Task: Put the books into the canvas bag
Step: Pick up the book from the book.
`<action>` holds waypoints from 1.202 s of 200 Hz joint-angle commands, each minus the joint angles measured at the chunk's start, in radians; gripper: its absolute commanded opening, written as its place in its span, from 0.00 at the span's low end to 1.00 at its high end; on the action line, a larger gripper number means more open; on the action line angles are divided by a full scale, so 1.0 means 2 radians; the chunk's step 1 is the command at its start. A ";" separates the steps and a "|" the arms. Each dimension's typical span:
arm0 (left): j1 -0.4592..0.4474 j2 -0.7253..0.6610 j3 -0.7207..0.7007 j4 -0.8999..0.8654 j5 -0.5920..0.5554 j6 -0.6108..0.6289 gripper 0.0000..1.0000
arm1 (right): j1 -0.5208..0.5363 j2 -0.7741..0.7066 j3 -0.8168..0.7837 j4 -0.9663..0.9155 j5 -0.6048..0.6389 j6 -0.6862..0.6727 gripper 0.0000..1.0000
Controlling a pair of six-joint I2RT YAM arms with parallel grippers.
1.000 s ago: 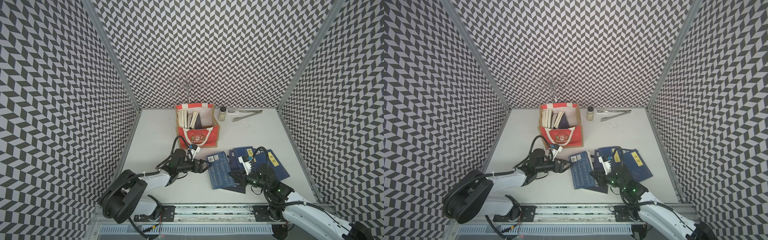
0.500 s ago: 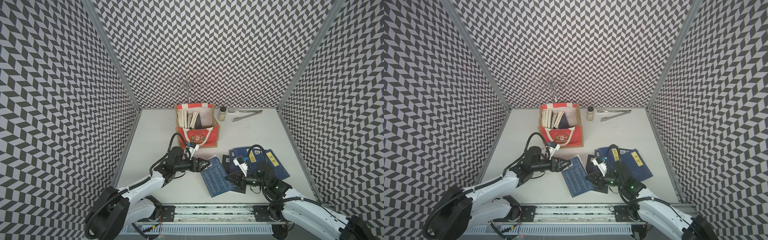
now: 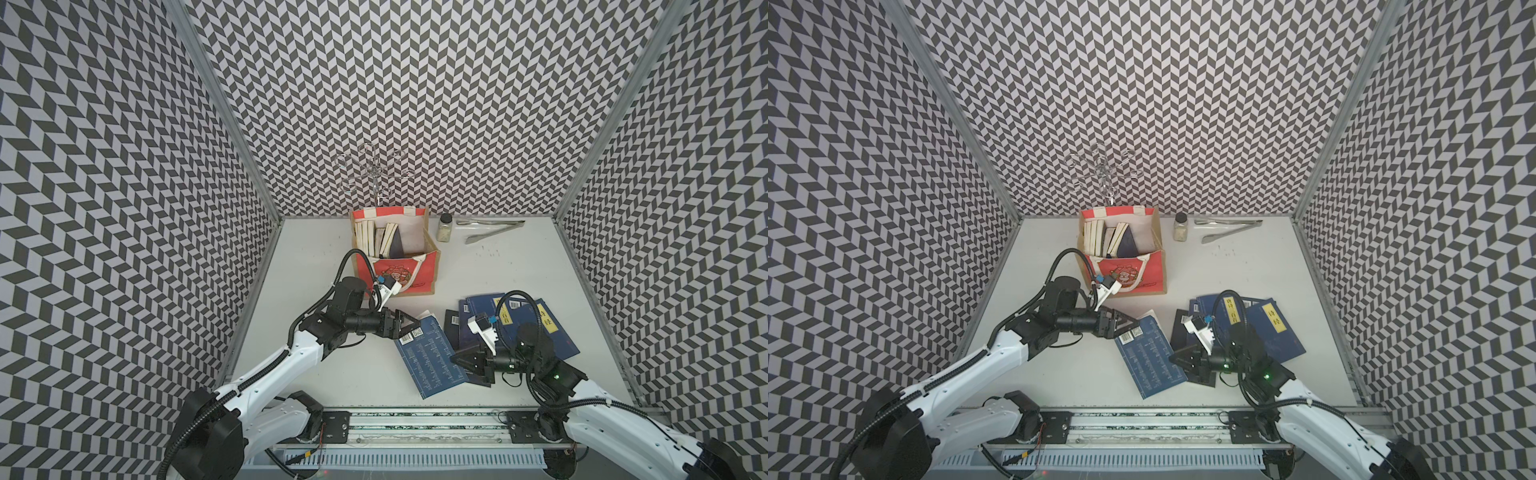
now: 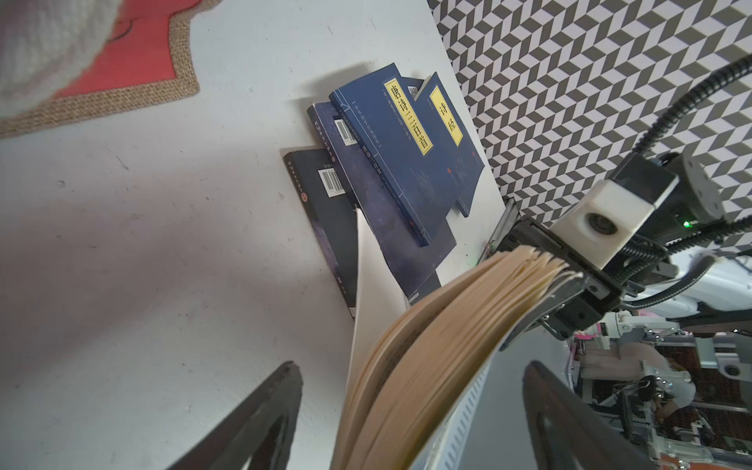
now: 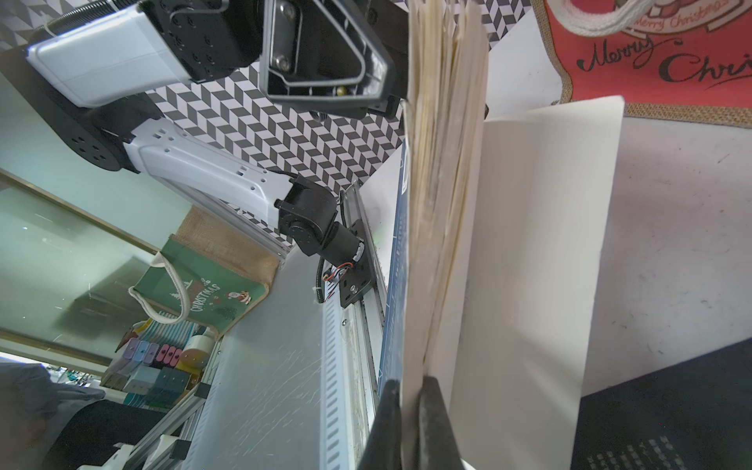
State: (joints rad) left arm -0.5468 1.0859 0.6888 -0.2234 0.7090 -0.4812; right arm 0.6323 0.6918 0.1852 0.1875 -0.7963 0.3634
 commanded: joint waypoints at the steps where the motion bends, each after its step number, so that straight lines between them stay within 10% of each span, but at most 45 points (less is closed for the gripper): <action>1: 0.013 -0.011 0.026 -0.071 -0.003 0.039 0.94 | -0.002 -0.014 0.014 0.039 0.014 0.002 0.00; 87: 0.035 -0.008 0.040 -0.098 0.044 0.081 0.98 | -0.024 -0.011 0.049 0.049 -0.003 0.004 0.00; 176: 0.021 -0.007 0.049 -0.073 0.084 0.089 0.45 | -0.021 0.082 0.064 0.066 -0.077 -0.011 0.00; 240: -0.011 0.002 0.054 -0.091 0.061 0.101 0.49 | -0.022 0.081 0.077 0.060 -0.072 -0.015 0.00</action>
State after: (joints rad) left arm -0.5434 1.0813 0.7559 -0.3885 0.8185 -0.3042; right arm 0.5903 0.8623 0.2760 0.2234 -0.9226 0.3637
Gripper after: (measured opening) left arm 0.497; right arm 0.059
